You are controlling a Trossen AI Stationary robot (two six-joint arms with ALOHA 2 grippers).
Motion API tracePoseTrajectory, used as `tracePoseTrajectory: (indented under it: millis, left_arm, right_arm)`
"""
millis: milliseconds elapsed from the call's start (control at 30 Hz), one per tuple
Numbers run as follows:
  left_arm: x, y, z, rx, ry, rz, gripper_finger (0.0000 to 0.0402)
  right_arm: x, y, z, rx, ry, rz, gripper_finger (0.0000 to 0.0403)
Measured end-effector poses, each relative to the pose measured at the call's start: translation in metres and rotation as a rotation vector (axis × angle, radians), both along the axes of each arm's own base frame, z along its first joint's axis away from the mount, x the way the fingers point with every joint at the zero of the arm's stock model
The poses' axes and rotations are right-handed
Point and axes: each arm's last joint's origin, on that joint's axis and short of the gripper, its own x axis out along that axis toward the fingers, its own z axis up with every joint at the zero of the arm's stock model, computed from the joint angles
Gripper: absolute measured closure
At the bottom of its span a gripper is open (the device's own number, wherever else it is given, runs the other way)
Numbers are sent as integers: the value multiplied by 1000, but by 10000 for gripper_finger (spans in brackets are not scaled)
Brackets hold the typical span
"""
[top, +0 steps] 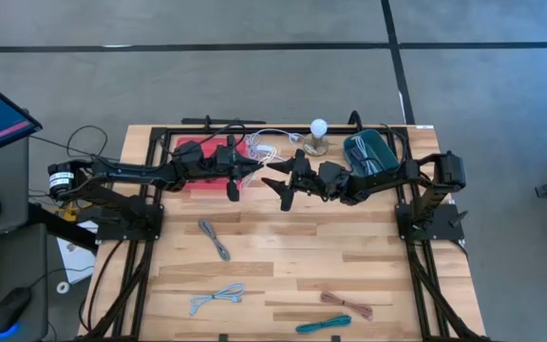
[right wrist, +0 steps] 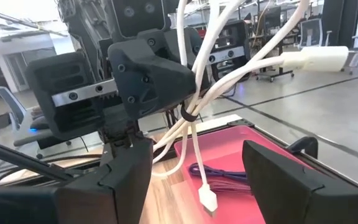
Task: Pick & Place USB Port
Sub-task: Put the white charger cable into the blue bin
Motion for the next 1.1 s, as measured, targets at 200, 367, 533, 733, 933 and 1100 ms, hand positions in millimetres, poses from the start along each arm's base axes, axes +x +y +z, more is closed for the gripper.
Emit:
tracePoseTrajectory:
  millis: [200,367,533,733,933,1100]
  left_arm:
    - [0,0,0,0,0,0,394]
    - [0,0,0,0,0,0,394]
    - [0,0,0,-2,1,0,394]
    - [0,0,-1,-1,8,0,394]
    - [1,0,-3,-7,31,1,394]
    - [1,0,-3,-6,32,1,394]
  right_arm:
    - [9,-1,5,-25,-3,-2,163]
    - [33,-1,-12,-34,43,5,163]
    - [49,-4,-29,-30,77,1,163]
    - [56,-7,-28,-39,70,-1,175]
    - [54,-7,-23,-51,63,-3,215]
    - [54,-9,-22,-51,59,-8,277]
